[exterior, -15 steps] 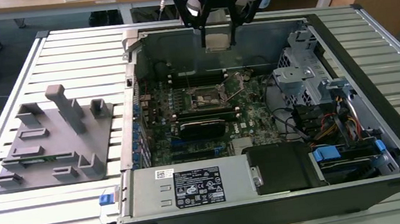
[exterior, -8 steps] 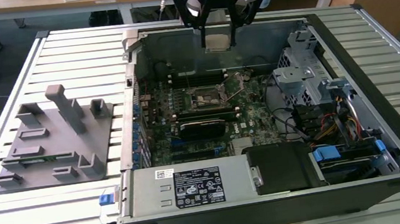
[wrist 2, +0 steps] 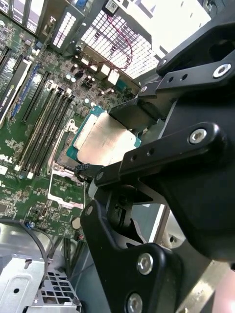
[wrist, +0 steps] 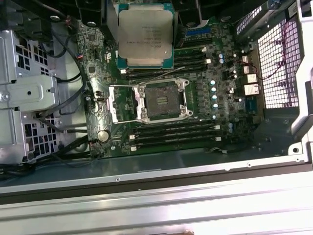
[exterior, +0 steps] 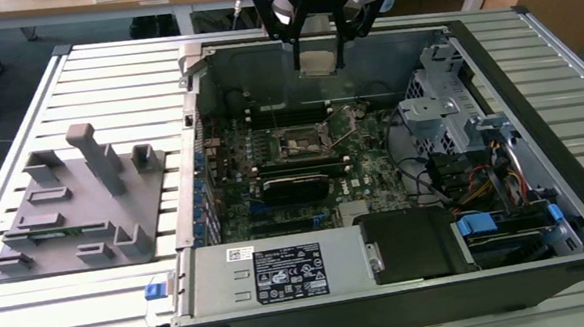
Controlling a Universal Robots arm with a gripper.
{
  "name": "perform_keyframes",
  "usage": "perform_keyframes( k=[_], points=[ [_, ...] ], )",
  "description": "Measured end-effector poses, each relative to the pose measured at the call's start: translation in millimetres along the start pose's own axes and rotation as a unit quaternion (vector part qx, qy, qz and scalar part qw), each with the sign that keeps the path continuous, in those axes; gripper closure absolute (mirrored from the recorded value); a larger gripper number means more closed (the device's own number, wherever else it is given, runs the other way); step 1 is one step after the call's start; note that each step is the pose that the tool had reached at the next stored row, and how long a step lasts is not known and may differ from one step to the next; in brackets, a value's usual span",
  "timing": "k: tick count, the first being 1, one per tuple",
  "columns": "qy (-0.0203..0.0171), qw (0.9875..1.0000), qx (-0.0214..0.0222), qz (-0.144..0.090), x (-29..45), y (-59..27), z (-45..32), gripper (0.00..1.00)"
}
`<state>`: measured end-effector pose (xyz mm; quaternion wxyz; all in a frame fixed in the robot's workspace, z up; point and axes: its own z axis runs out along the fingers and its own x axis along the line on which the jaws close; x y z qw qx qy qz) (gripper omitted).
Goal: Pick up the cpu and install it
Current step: 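Place the cpu into insertion slot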
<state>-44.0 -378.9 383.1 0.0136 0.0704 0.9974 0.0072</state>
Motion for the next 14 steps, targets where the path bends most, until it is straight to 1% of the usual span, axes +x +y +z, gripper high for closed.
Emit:
perform_keyframes(
  k=[14],
  points=[
    [-0.0009, 0.9997, 0.0042, 0.022, 0.0, 0.0, 1.8, 0.46]
  ],
)
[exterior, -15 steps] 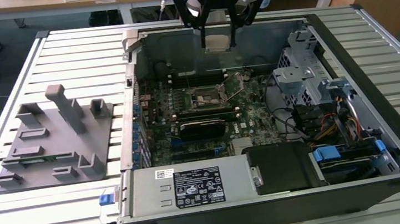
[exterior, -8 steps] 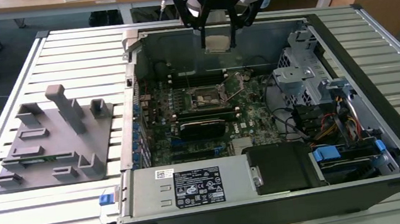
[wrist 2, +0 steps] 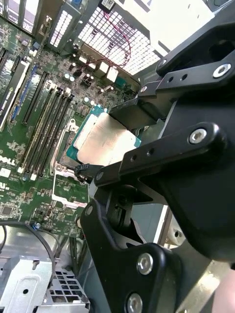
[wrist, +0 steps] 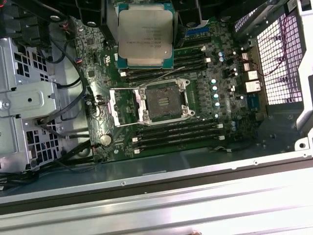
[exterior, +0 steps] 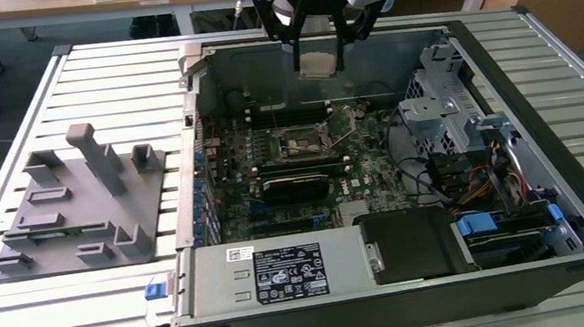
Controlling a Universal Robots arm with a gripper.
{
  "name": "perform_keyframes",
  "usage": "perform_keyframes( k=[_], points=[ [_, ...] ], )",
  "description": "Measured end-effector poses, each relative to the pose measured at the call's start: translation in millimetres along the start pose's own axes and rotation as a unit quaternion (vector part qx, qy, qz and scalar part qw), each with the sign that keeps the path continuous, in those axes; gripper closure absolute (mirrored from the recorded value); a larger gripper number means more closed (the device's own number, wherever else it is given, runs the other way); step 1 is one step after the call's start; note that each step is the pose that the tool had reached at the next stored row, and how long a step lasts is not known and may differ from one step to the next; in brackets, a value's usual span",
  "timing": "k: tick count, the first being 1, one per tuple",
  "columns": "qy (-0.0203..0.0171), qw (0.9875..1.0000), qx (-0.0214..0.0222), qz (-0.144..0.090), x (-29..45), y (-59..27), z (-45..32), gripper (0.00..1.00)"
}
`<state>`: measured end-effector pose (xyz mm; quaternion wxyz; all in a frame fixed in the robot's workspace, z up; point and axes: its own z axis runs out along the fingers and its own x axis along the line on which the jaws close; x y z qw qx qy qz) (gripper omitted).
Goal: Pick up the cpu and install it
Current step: 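Place the cpu into insertion slot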
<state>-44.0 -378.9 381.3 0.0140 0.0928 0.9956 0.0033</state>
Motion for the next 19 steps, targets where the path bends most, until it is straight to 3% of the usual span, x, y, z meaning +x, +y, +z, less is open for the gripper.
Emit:
perform_keyframes(
  k=[19],
  points=[
    [-0.0011, 0.9995, 0.0052, 0.03, 0.1, 0.0, 2.3, 0.46]
  ],
)
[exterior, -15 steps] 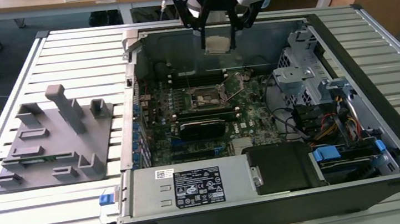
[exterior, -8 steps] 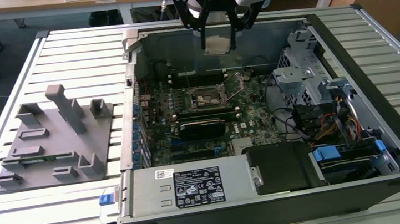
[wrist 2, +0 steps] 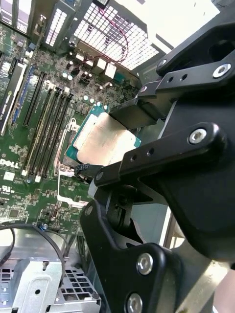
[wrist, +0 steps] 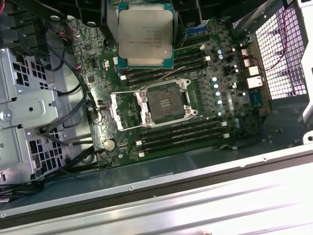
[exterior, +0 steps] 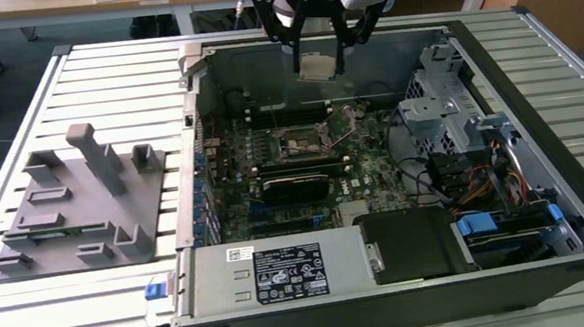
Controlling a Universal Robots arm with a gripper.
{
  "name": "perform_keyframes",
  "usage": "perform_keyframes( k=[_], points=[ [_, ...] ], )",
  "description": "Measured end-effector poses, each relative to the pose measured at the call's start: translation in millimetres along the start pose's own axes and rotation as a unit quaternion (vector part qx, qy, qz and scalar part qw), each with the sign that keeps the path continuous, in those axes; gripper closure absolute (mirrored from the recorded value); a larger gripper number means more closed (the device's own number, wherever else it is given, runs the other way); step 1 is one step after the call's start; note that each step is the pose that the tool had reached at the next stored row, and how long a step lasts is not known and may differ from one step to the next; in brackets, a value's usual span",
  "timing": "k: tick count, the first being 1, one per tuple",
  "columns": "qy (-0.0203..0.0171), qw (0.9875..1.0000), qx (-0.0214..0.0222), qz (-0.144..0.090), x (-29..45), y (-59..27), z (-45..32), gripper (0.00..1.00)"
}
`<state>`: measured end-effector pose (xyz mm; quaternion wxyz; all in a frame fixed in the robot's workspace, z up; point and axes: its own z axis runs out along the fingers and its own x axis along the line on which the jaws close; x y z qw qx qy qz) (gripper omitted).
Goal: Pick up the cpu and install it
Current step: 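Place the cpu into insertion slot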
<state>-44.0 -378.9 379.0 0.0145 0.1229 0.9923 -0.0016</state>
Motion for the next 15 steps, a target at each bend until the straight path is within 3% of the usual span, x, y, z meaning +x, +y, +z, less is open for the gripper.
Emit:
perform_keyframes(
  k=[15],
  points=[
    [-0.0008, 0.9997, 0.0039, 0.026, 0.0, 0.0, 1.6, 0.46]
  ],
)
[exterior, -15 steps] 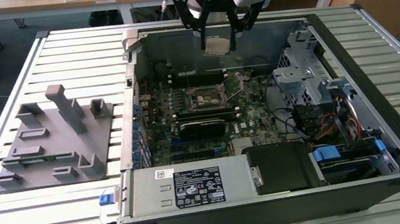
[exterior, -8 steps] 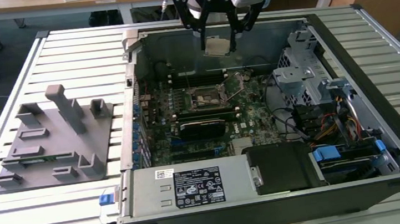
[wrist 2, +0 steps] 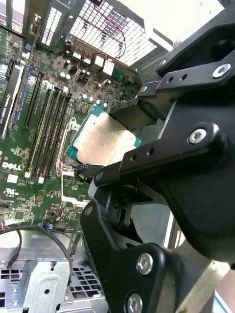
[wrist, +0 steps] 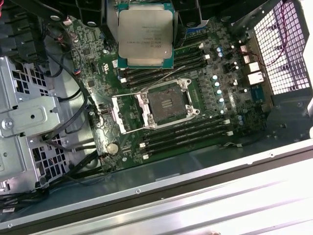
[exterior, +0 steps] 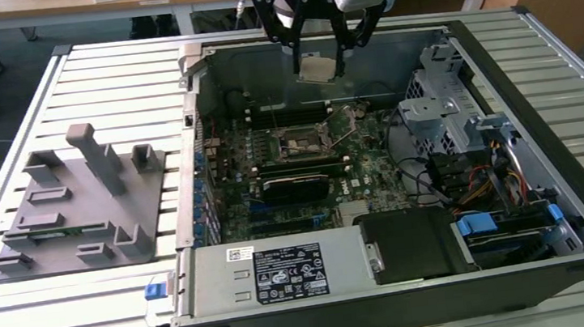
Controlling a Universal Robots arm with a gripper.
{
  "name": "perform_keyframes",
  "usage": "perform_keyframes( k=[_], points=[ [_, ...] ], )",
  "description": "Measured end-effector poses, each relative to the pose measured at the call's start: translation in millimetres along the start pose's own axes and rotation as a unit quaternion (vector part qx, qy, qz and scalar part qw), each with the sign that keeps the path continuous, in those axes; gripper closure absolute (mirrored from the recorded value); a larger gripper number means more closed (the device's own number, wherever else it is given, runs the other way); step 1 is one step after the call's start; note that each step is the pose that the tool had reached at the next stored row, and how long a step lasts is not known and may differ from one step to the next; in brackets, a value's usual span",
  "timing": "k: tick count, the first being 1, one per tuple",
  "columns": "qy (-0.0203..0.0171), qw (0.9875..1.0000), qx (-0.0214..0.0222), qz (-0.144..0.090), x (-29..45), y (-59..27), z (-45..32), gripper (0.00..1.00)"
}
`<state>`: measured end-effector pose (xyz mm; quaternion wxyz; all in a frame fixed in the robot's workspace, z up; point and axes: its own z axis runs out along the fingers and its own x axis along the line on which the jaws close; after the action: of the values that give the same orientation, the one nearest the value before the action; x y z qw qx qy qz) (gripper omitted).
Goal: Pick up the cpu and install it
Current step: 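Place the cpu into insertion slot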
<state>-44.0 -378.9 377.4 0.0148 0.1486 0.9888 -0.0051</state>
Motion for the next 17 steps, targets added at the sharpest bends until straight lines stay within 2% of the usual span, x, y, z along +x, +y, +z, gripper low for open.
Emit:
perform_keyframes(
  k=[5, 9, 13, 17],
  points=[
    [-0.0003, 0.9998, 0.0019, 0.021, 0.0, 0.0, 0.8, 0.46],
    [-0.0005, 0.9989, 0.0038, 0.046, 0.0, 0.0, 1.4, 0.46],
    [-0.0006, 0.9973, 0.0056, 0.074, 0.1, 0.0, 1.9, 0.46],
    [-0.0006, 0.9949, 0.0071, 0.101, 0.1, 0.0, 2.3, 0.46]
  ],
)
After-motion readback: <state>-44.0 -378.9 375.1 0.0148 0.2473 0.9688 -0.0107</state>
